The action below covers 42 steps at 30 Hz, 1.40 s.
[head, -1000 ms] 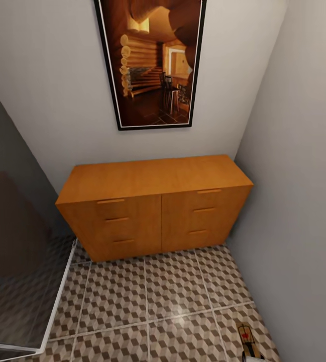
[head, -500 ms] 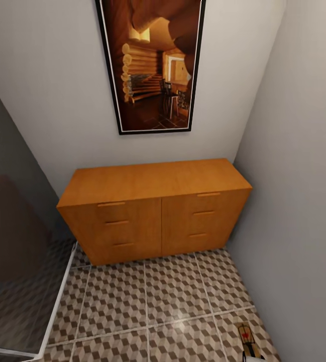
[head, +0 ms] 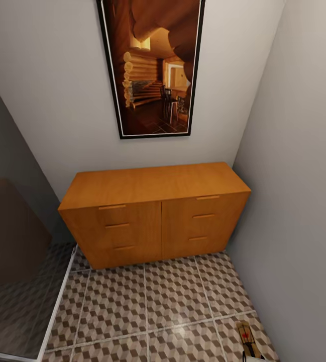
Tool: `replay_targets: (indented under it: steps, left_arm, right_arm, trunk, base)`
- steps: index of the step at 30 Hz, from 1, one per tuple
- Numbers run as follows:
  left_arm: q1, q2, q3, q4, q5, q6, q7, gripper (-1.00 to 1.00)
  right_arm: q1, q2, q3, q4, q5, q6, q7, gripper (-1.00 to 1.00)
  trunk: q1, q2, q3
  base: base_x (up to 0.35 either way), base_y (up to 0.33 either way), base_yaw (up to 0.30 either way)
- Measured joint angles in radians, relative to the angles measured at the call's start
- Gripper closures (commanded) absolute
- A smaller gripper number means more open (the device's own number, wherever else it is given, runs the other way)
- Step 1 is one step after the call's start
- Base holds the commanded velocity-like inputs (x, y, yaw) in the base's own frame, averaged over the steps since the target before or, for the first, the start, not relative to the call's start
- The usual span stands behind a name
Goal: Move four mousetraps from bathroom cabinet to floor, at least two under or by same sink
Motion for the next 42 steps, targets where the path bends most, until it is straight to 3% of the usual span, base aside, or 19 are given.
replay_targets:
  steps: [42]
  left_arm:
    - [0.0,-0.001,0.0,0.0,-0.001,0.0,-0.001,1.0]
  right_arm:
    - [0.0,0.002,0.0,0.0,0.001,-0.002,0.0,1.0]
  trunk:
    - [0.0,0.0,0.069]
  base:
    - [0.0,0.0,0.0]
